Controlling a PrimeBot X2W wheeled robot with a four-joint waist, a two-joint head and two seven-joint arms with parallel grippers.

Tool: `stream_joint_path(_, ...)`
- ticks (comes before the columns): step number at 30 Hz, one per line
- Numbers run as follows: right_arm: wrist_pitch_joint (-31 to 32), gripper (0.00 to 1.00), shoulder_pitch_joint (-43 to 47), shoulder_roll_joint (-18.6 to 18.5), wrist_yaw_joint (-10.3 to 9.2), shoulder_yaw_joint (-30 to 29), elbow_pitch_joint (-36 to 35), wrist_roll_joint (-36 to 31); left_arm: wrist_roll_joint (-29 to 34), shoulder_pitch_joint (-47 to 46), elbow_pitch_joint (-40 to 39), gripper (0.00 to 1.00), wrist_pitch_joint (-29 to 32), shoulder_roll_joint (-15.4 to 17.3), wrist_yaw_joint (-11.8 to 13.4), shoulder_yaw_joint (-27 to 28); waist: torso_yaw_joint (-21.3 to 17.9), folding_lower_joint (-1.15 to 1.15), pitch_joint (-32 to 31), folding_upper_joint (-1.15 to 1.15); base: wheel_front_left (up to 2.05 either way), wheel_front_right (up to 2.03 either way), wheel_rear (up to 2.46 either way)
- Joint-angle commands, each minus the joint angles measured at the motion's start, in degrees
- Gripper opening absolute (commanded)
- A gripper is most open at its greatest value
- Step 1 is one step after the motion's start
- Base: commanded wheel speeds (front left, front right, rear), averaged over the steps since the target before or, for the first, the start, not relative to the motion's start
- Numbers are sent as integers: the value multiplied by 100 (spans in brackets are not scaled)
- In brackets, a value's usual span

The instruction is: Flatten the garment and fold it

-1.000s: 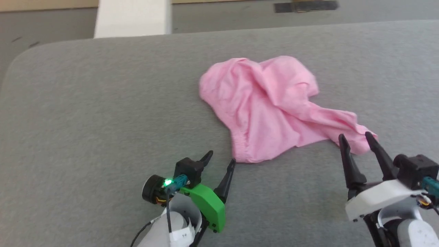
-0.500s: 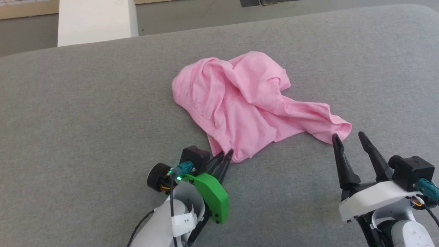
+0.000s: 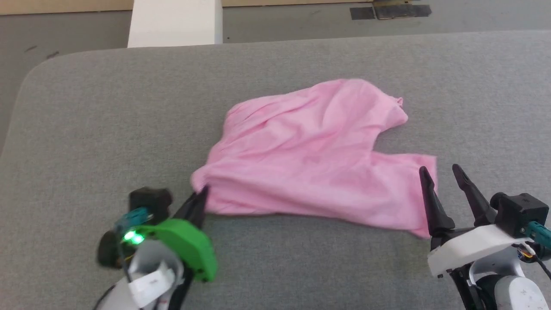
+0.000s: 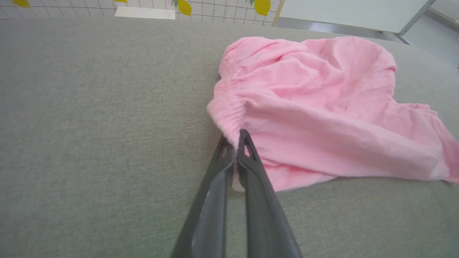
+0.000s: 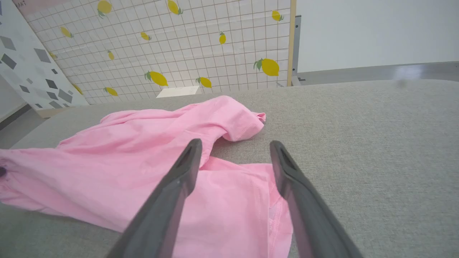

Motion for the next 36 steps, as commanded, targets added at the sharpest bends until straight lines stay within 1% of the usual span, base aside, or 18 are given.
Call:
stream_joint_path(1,47,100,54,10,-9,16,-47,-24,-19,139,-39,0,90,119,103,90,19,0,45,0,0,0,0)
stream_joint_path(4,174,100,62,13,-9,46,-24,10,-99,258,40,0,211,209,231,246,2,0,125,0,0,0,0)
stream_joint_path(7,356,100,95,15,-9,47,16,43,-172,193,341,0,200,163,242,284,-26,0,196,0,0,0,0)
stream_joint_path(9,551,100,125,16,-9,63,70,80,-187,81,562,0,91,84,218,274,-46,0,228,0,0,0,0)
stream_joint_path(10,668,100,139,16,-9,67,95,123,-217,36,666,61,10,17,194,265,-55,0,235,0,0,0,0)
stream_joint_path(11,770,100,152,17,-9,68,108,160,-238,19,749,100,-23,-20,159,240,-58,0,239,0,0,0,0)
stream_joint_path(12,895,100,170,17,-9,72,107,196,-252,12,832,100,-65,-53,121,207,-53,0,240,0,0,0,0)
stream_joint_path(15,1219,100,223,19,-9,26,66,282,-272,55,966,100,-278,-116,109,226,4,0,218,0,0,0,0)
stream_joint_path(17,1452,100,229,20,-9,11,61,348,-286,125,1018,100,-525,-139,96,285,52,0,191,0,0,0,0)
stream_joint_path(19,1692,100,190,21,-9,-19,98,439,-265,193,1027,100,-881,-162,85,359,102,0,171,0,0,0,0)
stream_joint_path(24,2323,100,-96,21,-9,-149,343,766,-106,260,1025,100,-2032,-269,61,529,243,0,147,0,0,0,0)
stream_joint_path(26,2504,100,-270,22,-9,-176,480,821,-34,232,1040,100,-2336,-330,65,556,292,0,151,0,0,0,0)
stream_joint_path(31,2670,100,-675,22,-9,-148,844,966,100,113,1089,100,-2575,-494,6,527,397,0,163,0,0,0,0)
stream_joint_path(32,2665,90,-746,22,-9,-157,908,1006,128,97,1098,100,-2592,-529,2,511,416,0,166,0,0,0,0)
stream_joint_path(33,2653,51,-809,22,-9,-165,958,1033,152,83,1108,100,-2605,-555,-7,498,431,0,168,0,0,0,0)
stream_joint_path(34,2637,42,-855,22,-9,-173,990,1054,165,75,1116,100,-2613,-574,-17,491,441,0,170,0,0,0,0)
stream_joint_path(35,2607,19,-909,22,-9,-184,1024,1084,175,65,1130,100,-2621,-594,-32,487,451,0,172,0,0,0,0)
stream_joint_path(36,2576,0,-952,22,-9,-194,1049,1106,184,59,1143,100,-2627,-605,-45,486,457,0,175,0,0,0,0)
